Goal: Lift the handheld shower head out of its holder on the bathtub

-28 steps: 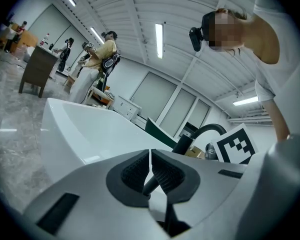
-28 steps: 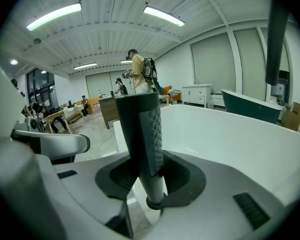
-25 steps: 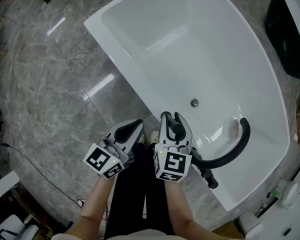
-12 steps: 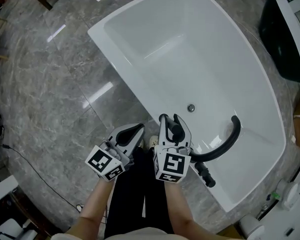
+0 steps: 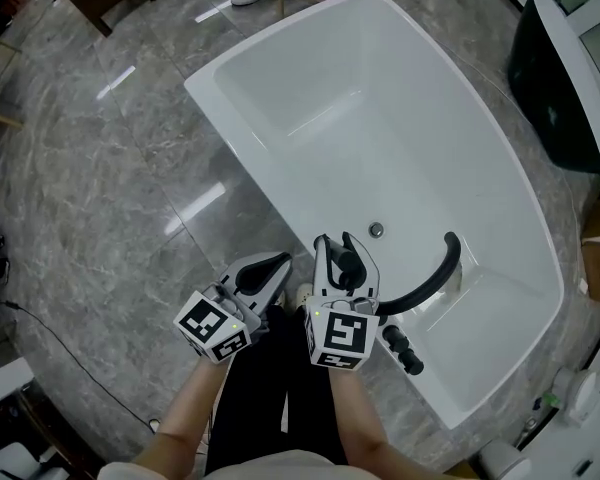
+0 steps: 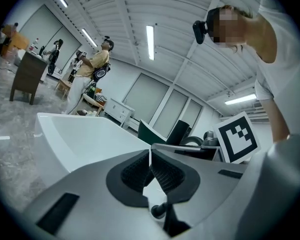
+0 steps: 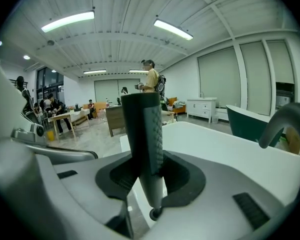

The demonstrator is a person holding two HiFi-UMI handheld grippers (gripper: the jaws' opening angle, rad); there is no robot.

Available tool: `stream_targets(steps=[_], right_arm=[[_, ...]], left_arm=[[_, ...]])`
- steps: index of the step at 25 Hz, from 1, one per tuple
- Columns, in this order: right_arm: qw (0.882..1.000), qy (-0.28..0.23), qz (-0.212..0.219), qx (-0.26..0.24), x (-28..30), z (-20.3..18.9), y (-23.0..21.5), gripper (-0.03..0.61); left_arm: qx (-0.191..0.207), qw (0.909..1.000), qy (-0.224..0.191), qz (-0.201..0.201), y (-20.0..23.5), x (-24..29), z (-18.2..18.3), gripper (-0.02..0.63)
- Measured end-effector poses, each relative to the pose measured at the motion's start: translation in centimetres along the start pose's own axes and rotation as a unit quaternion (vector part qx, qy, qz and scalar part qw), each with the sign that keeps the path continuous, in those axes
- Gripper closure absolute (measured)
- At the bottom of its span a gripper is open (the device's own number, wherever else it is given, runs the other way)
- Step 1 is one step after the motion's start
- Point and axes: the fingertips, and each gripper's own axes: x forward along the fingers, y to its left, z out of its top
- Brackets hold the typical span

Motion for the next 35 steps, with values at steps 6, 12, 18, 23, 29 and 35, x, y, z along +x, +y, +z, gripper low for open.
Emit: stream_targets(steps=[6, 12, 18, 23, 29, 35], right_arm=[[1.000, -0.007, 0.006, -0.003, -1.5, 2.4, 0.2, 0.445], [1.000, -0.021, 0.017, -0.012, -3.2, 5.0, 0.4, 0.445], [0.999, -0.034, 0.030, -0.022, -5.3, 8.1, 1.1, 0.445], [0.998, -0.042, 0.037, -0.036, -7.0, 10.4, 1.2, 0.445], [0.997, -0.047, 0.042, -0.047, -9.3, 12.2, 1.3, 0.445], [0.994, -0.060, 0.060, -0.063, -11.5, 14.2, 2.8, 0.445]], left_arm=[[0.006, 0.9999, -0.007, -0.008, -2.0, -0.3, 1.7, 0.594], [0.014, 0.9997, -0.015, -0.012, -4.0, -0.7, 3.4, 0.594], [0.024, 0.9993, -0.029, -0.007, -5.9, -1.5, 6.4, 0.594], [0.038, 0.9986, -0.037, -0.010, -7.4, -2.3, 8.6, 0.594], [0.037, 0.9972, -0.063, -0.009, -9.3, -3.7, 10.8, 0.594], [0.072, 0.9942, -0.080, 0.000, -11.0, -5.5, 13.1, 0.594]])
